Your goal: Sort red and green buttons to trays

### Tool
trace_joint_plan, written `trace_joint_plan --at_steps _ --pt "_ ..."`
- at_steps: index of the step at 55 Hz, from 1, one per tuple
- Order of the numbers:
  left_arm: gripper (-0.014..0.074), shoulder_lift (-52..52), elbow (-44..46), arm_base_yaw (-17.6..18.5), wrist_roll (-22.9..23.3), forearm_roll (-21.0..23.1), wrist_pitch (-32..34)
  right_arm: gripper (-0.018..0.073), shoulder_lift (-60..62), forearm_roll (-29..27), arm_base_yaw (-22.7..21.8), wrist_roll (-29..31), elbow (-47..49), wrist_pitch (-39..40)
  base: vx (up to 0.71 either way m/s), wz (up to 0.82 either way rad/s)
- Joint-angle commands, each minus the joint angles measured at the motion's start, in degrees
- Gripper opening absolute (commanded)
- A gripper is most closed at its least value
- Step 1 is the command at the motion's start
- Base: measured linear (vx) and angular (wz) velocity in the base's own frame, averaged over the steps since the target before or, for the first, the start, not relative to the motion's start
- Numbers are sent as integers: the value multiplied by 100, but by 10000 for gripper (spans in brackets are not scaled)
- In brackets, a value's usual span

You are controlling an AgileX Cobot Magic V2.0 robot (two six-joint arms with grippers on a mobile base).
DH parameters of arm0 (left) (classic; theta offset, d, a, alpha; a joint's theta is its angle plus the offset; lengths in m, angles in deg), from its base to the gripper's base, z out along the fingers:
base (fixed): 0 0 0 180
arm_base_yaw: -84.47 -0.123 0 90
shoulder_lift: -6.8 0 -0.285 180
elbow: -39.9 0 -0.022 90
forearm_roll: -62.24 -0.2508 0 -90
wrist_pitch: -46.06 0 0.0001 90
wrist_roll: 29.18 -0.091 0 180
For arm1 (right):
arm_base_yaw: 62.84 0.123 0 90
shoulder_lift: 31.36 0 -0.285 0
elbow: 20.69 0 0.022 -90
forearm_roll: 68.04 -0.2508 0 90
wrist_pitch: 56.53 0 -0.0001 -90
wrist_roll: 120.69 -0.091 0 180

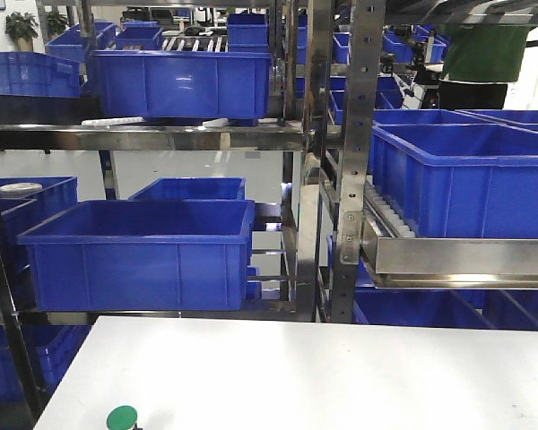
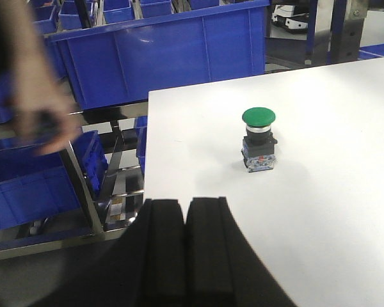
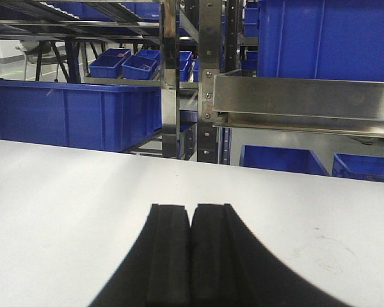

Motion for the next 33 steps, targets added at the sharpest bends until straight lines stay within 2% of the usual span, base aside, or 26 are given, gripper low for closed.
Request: trace_joint_plan --at_steps 1,33 --pt "-6 87 158 19 40 43 456 -8 31 24 -20 32 -45 473 0 0" --pt "-6 87 158 19 40 43 456 -8 31 24 -20 32 -45 473 0 0"
